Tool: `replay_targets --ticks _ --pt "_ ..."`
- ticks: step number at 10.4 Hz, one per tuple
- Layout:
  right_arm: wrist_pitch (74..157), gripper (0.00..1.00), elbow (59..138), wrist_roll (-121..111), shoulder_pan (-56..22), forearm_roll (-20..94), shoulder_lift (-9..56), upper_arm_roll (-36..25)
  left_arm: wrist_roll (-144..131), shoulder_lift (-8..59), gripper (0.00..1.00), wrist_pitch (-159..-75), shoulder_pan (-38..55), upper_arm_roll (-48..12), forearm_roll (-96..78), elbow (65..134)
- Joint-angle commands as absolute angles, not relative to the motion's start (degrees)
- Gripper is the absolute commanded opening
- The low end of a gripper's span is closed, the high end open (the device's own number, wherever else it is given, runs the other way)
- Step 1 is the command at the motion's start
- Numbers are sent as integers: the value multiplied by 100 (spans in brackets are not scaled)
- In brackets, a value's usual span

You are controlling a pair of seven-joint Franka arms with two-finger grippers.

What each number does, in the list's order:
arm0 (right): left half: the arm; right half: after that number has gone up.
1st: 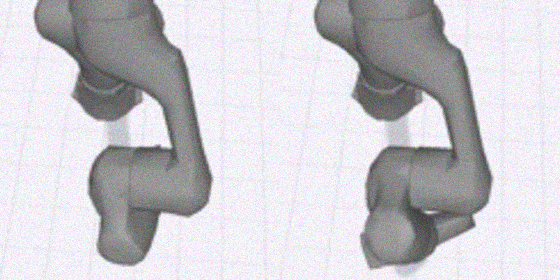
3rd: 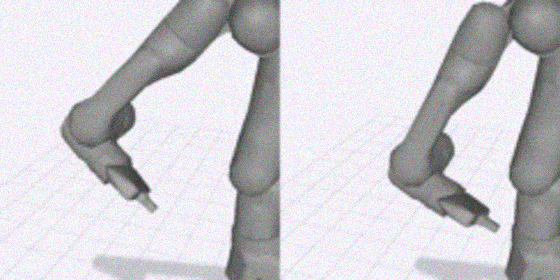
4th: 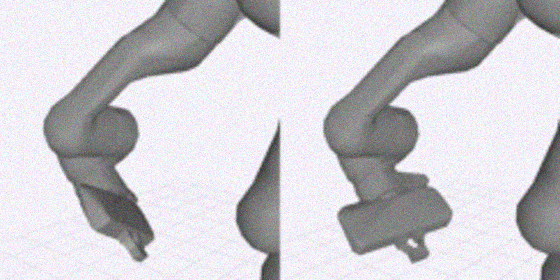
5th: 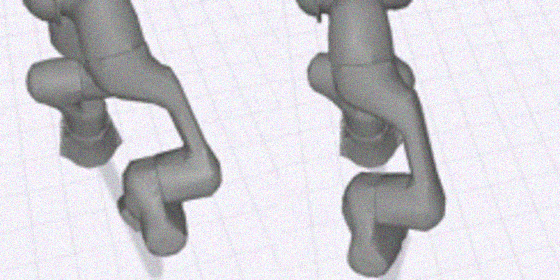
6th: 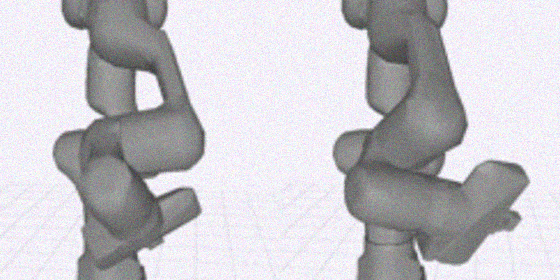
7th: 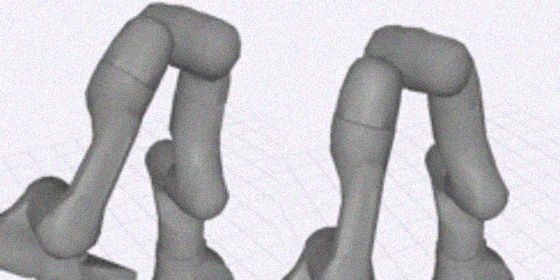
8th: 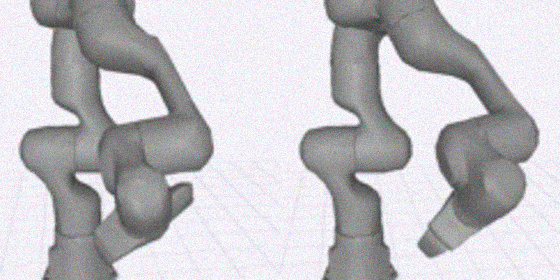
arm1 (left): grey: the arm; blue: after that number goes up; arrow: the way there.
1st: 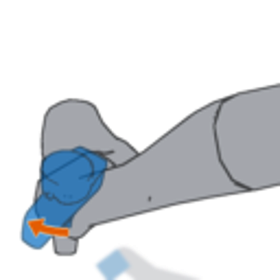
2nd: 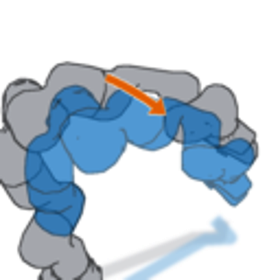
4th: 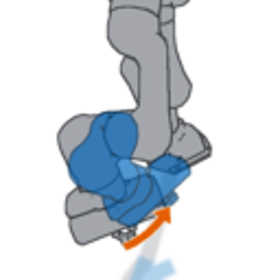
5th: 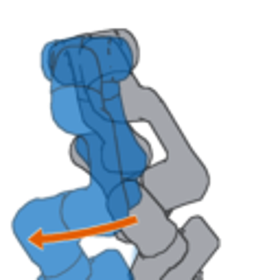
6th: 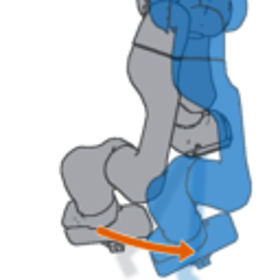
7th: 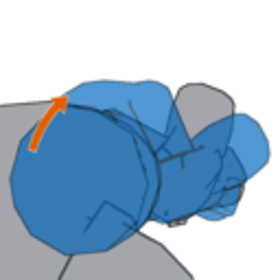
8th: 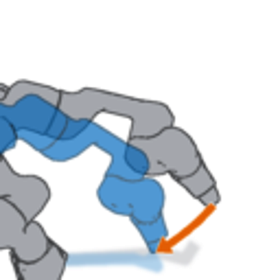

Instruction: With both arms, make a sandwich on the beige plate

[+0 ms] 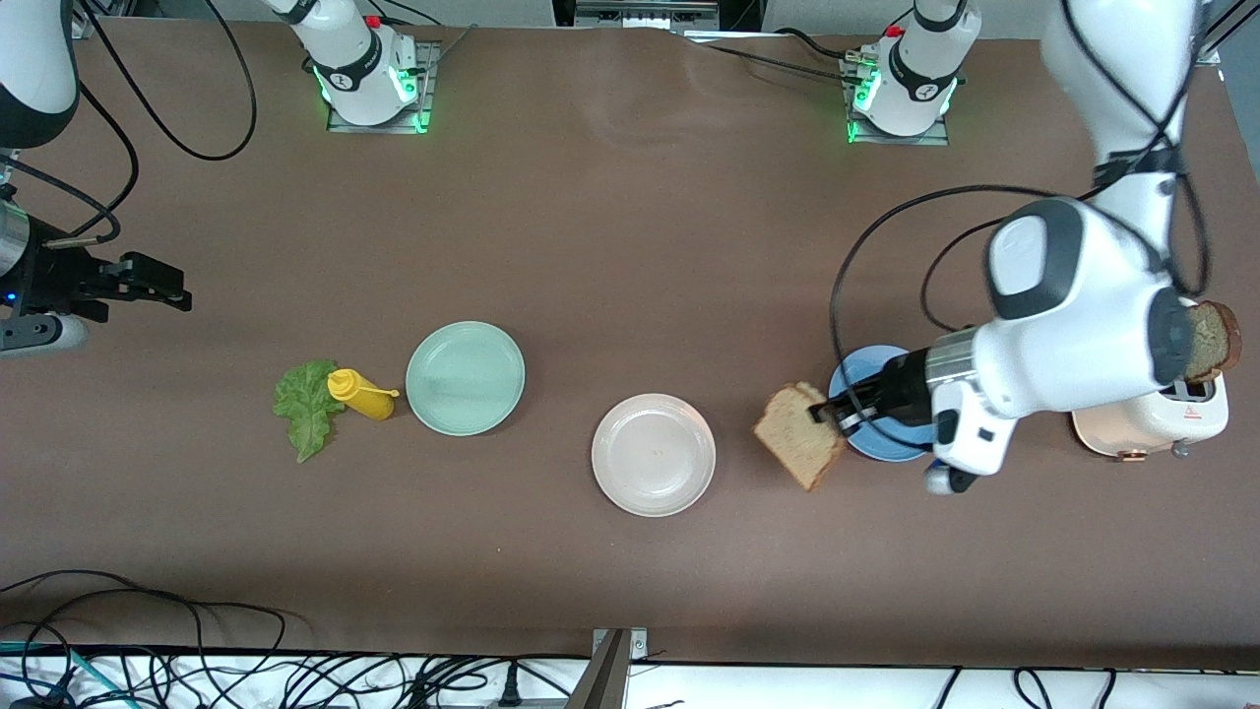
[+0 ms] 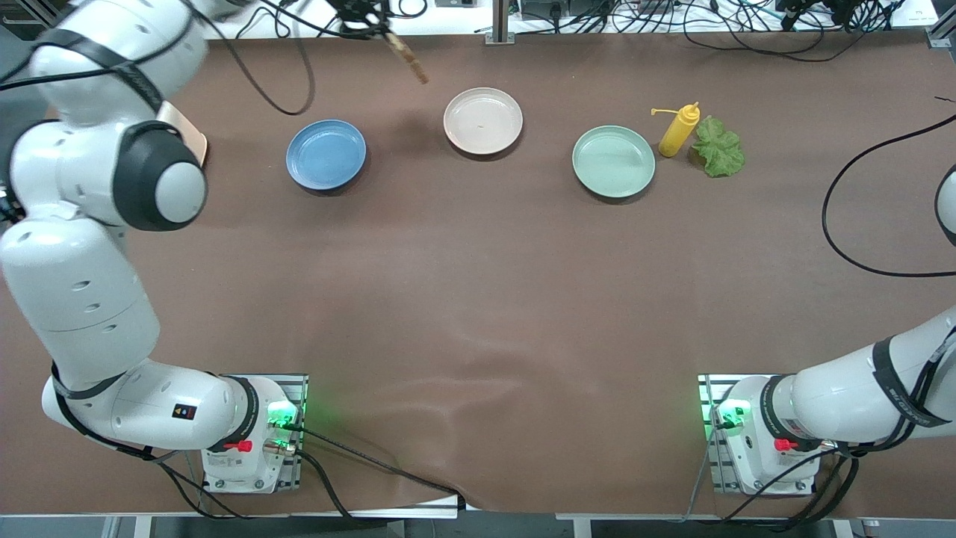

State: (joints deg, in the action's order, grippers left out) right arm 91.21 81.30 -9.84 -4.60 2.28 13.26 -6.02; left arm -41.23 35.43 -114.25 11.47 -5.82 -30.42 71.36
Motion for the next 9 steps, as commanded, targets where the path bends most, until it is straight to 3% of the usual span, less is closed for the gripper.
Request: replay_targets --ticks 1,3,9 --pt "9105 100 8156 -985 -431 202 1283 -589 -4219 3936 0 -12519 1641 -475 -3593 7084" --pt "9140 100 8156 -976 -413 193 1301 -589 -4201 4200 0 -13033 1933 -475 -3752 7084" --pt "9211 100 8139 -976 -53 369 1485 -598 -4131 4790 0 -13394 2434 -475 -3990 7084"
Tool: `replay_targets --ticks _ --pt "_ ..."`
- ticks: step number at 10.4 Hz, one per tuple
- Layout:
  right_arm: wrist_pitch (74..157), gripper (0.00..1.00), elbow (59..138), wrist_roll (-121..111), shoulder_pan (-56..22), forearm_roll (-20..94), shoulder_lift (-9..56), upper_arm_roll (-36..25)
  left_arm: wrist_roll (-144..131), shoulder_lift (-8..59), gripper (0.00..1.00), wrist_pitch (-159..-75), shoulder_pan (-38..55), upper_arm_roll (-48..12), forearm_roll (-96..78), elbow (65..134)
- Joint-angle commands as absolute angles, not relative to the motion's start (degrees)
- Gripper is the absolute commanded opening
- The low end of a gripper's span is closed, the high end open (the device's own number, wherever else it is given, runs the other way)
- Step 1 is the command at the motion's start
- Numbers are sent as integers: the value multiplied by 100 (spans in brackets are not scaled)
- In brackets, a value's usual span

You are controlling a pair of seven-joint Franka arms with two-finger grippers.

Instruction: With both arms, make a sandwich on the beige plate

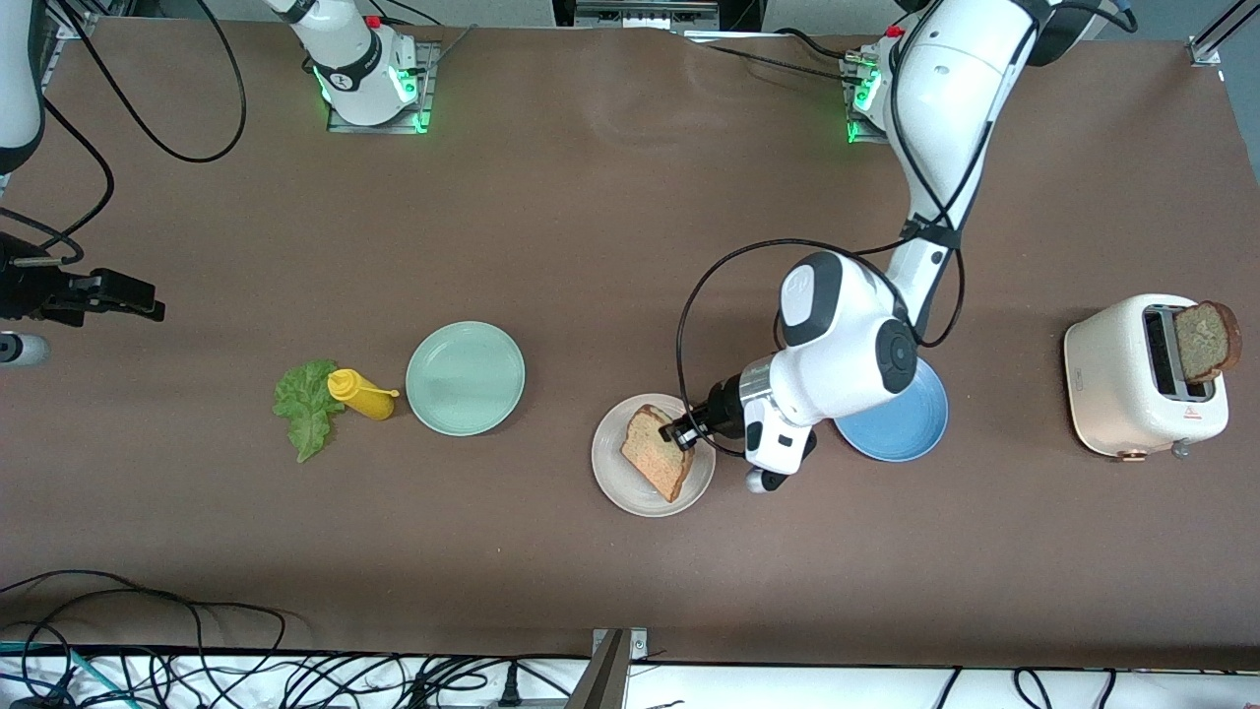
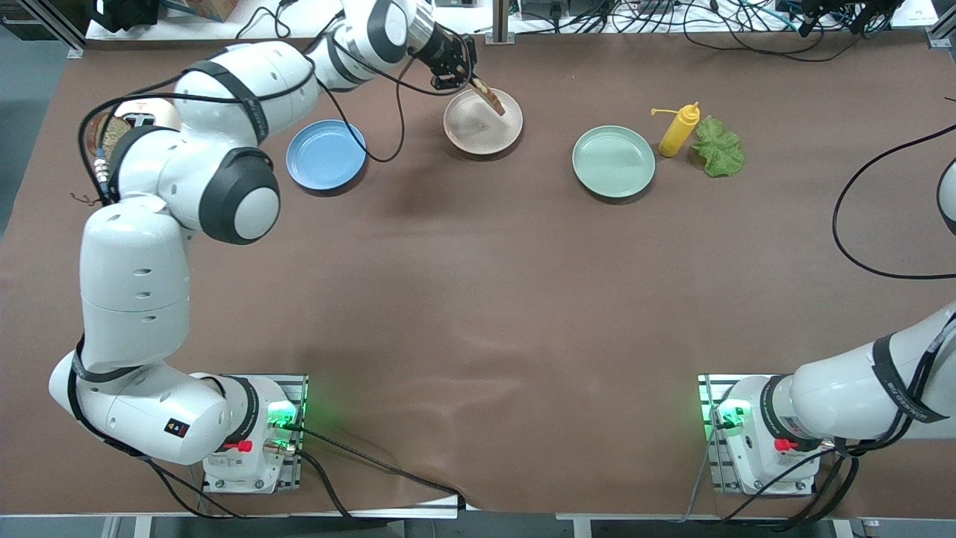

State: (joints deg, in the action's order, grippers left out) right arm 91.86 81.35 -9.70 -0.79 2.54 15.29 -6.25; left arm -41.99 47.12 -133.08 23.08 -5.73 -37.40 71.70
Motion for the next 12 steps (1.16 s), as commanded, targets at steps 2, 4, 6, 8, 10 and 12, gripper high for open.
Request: replay_targets --ticks 2,4,6,8,10,12 --pt "9220 100 8139 -976 -35 369 1555 -598 -4122 4790 0 -13412 2435 -475 -3990 7084" --pt "9220 100 8139 -976 -44 378 1826 -589 -4122 4904 0 -13587 2522 -475 -3990 7075" --pt "9298 100 8139 -949 -97 378 2065 -571 -4113 4974 0 -13799 2566 -475 -3990 7075" --pt "9395 100 8139 -861 -97 387 2092 -571 -4122 4975 0 -13799 2584 -475 -3981 7084" --pt "9396 100 8139 -861 -97 387 2101 -563 -4148 4948 53 -13790 2558 -475 -3973 7084" --pt "9396 100 8139 -870 -105 378 2101 -554 -4157 4887 76 -13633 2505 -448 -3903 7084"
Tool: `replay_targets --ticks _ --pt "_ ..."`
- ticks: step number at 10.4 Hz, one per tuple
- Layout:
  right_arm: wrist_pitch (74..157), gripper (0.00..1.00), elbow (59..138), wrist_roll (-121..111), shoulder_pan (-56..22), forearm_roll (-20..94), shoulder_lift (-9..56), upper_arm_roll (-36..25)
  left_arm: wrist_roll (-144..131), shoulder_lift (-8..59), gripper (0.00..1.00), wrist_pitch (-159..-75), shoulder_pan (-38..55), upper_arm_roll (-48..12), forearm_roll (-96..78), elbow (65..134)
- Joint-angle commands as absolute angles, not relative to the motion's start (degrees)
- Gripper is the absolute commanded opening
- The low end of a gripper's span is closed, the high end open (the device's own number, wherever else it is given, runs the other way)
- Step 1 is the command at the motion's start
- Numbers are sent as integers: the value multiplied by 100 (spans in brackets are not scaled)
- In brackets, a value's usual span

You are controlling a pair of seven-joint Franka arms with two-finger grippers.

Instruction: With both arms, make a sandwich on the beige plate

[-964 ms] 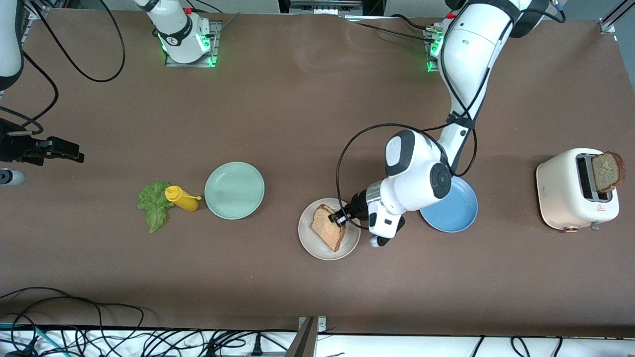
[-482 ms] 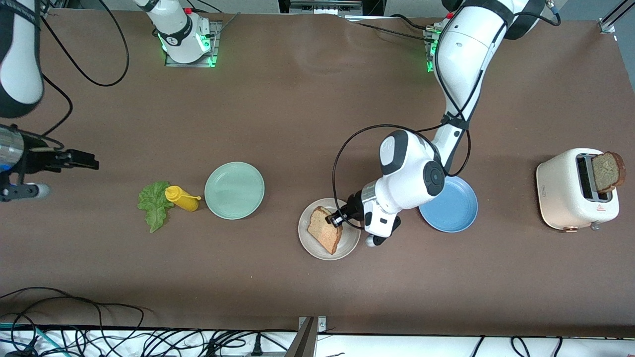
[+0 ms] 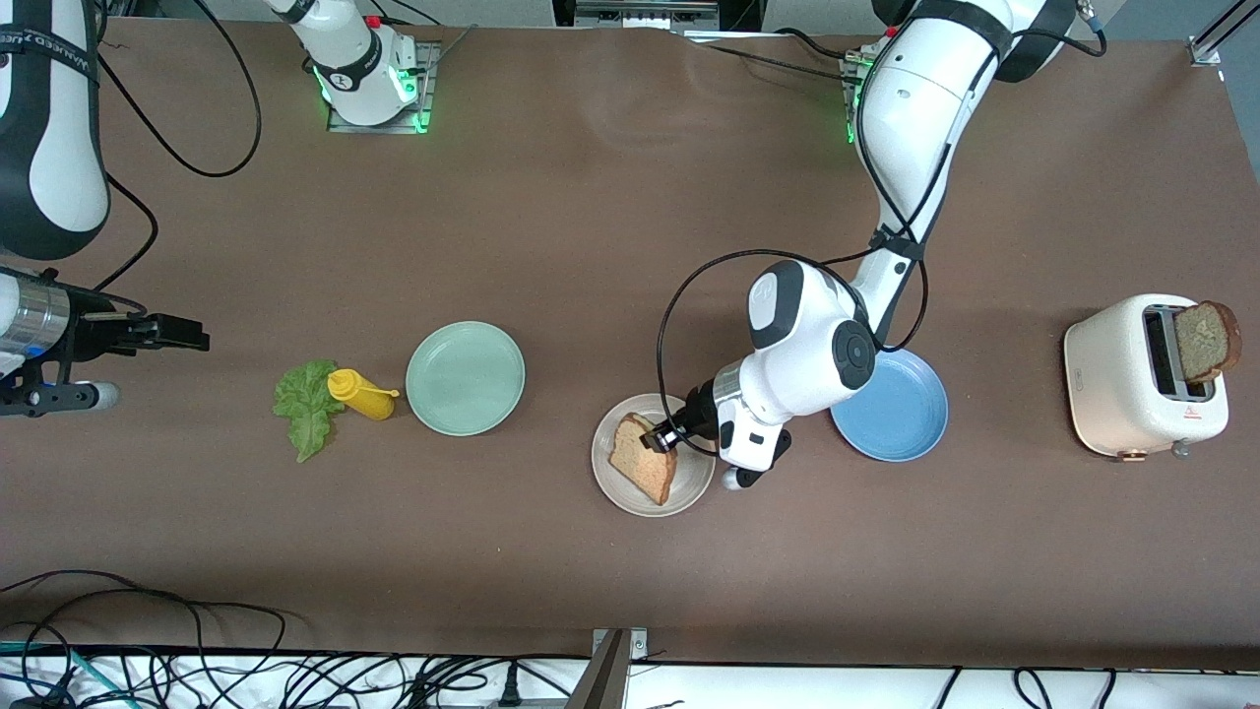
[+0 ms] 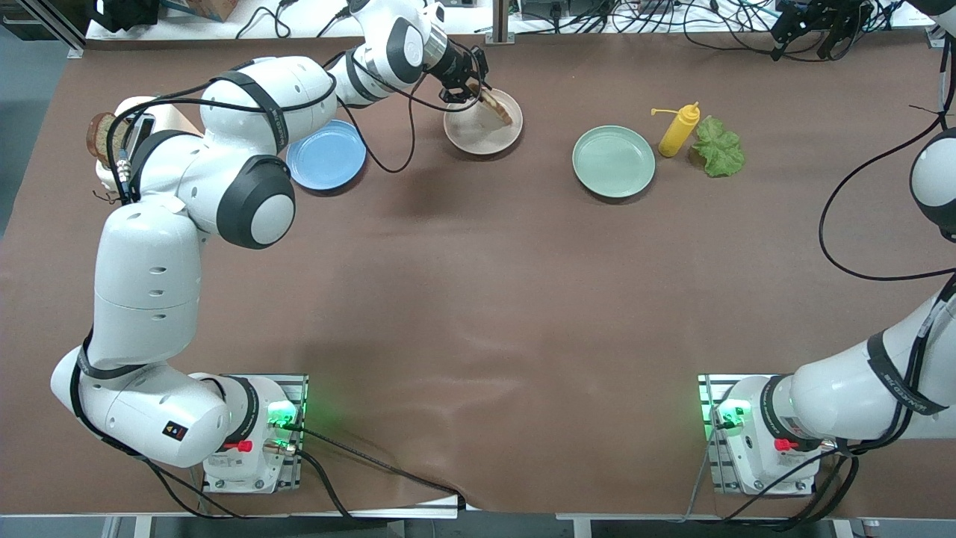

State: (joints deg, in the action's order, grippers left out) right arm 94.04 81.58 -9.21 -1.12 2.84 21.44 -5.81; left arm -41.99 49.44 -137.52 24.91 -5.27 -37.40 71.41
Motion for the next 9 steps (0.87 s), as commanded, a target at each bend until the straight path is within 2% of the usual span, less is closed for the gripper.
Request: replay_targets --ticks 1,5,9 --pt "9396 100 8139 -870 -114 369 2118 -536 -4149 4843 79 -13423 2479 -422 -3894 7084" --pt "9640 100 8130 -879 -132 325 2389 -536 -4140 4720 100 -12299 2181 -422 -3183 7102" --pt "10282 100 8130 -993 -132 343 2899 -545 -4131 4072 100 -10946 1496 -413 -2403 7093"
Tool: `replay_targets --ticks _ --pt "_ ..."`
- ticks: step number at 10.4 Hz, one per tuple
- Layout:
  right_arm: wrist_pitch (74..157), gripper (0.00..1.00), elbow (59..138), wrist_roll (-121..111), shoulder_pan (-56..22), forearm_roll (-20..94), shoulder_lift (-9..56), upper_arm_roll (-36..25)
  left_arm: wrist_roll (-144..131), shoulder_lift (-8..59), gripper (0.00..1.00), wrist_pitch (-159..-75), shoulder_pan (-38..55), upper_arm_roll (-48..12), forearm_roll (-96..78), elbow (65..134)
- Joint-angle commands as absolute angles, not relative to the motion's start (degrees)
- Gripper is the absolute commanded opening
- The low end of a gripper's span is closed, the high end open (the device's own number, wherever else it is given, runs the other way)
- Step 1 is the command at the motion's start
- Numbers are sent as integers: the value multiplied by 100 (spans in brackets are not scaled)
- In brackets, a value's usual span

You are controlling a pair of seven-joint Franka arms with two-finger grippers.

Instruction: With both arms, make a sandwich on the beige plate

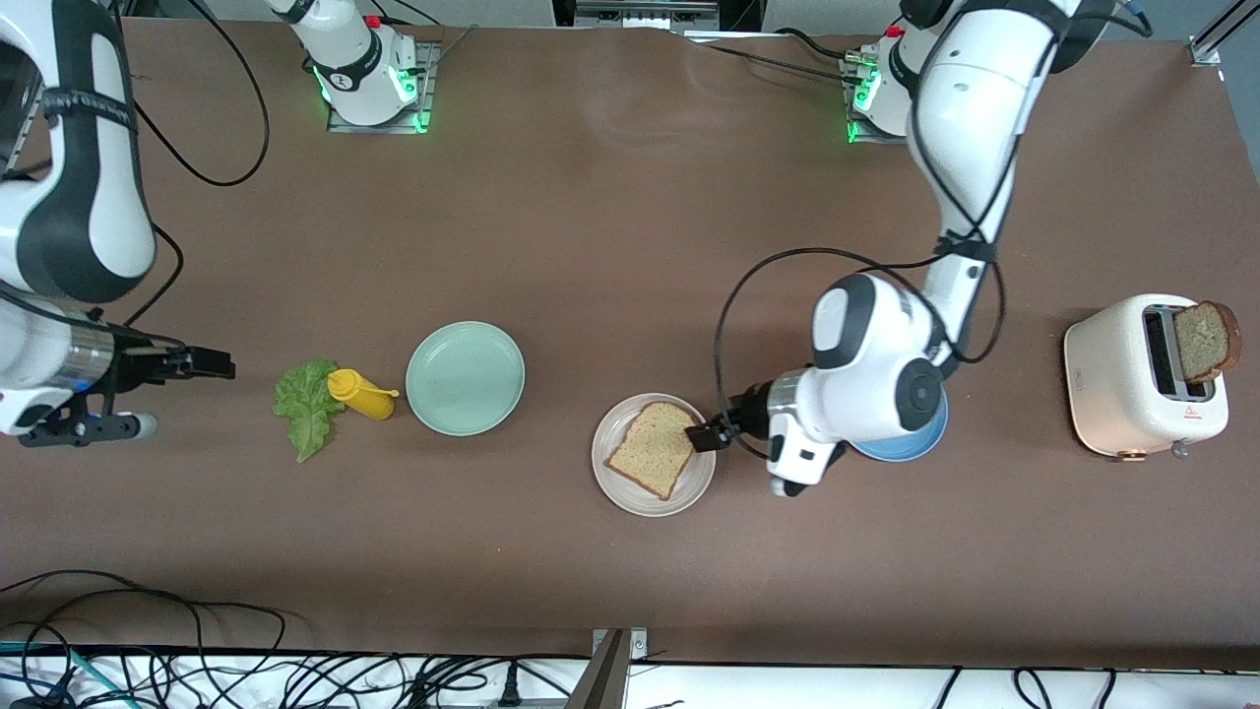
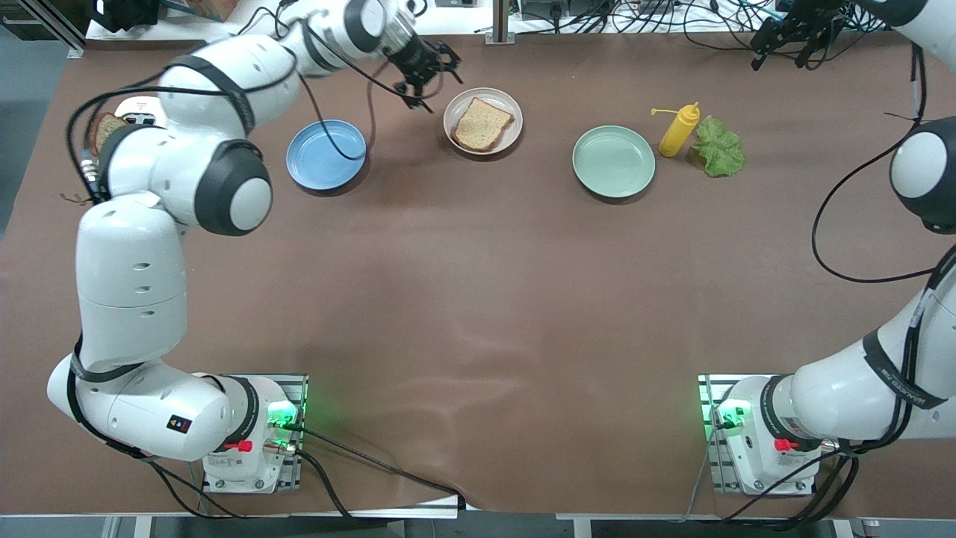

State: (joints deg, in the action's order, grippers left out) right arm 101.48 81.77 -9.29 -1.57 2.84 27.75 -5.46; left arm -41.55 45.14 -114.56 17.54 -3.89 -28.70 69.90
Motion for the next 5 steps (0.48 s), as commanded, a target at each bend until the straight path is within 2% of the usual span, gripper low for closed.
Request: replay_targets --ticks 1,5 --pt "10449 100 8130 -1045 -149 343 3005 -554 -4018 3817 100 -10647 1216 -430 -2051 7101" --pt "11186 100 8139 -1169 -105 360 3549 -545 -2895 2859 100 -9547 257 -413 -1059 7093"
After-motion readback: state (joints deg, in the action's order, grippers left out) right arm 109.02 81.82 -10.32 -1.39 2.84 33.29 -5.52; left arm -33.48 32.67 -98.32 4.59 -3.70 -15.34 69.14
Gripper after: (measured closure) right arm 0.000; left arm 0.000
